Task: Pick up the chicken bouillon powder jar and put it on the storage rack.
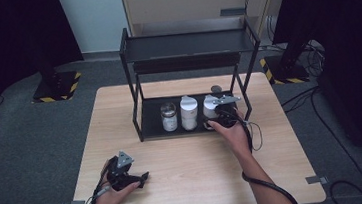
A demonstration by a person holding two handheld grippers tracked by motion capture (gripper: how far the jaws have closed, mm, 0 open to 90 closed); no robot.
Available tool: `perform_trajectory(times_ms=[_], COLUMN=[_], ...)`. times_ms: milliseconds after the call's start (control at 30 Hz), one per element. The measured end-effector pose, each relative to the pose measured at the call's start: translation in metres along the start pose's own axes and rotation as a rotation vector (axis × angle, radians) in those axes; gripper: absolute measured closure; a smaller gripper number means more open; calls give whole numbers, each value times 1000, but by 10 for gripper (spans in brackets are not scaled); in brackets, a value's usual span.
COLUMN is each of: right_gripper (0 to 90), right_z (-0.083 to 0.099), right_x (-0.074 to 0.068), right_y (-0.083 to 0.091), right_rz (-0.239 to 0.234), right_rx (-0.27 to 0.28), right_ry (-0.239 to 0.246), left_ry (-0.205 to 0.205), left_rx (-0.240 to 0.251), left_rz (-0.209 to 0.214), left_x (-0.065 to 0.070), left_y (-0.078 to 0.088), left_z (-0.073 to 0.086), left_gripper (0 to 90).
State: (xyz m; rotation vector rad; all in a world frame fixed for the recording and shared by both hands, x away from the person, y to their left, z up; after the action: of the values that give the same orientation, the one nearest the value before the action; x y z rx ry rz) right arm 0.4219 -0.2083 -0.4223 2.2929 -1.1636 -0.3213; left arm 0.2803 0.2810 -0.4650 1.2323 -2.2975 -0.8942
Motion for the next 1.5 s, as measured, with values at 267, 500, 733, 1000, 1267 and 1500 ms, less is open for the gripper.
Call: perform_trajectory(times_ms=[267, 500, 733, 1000, 1267, 1500], right_gripper=[136, 98, 91, 88, 84, 81], right_z=[0, 0, 0, 4, 14, 26], right_x=[-2, -3, -7, -9, -11, -13], right_y=[5, 9, 13, 20, 34, 50], right_rz=[20, 28, 39, 38, 22, -13], right_rx=[-2, -15, -35, -53, -52, -30], right_ry=[5, 27, 59, 69, 71, 88], left_ry=[0, 0, 0, 0, 0, 0], left_rx=[0, 0, 0, 0, -1, -1], left_rz=[0, 0, 0, 0, 1, 1], left_x=[0, 0, 0, 0, 0, 0], left_y=[0, 0, 0, 0, 0, 0], left_z=[0, 0, 0, 0, 0, 0], left_gripper=[0, 0, 0, 0, 0, 0])
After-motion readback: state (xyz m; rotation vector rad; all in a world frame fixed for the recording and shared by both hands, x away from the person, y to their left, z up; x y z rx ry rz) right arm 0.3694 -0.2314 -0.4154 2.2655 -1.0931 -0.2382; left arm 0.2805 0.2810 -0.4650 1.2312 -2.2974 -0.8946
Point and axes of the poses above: each handheld gripper's, and its own axes: y roughly backward along the jaws, z roughly out of its underside, x roughly to its right, the point moved 2 cm from there along -y, roughly forward along the jaws, and after that the axes turned 4 degrees about y, right-handed, at the moved point
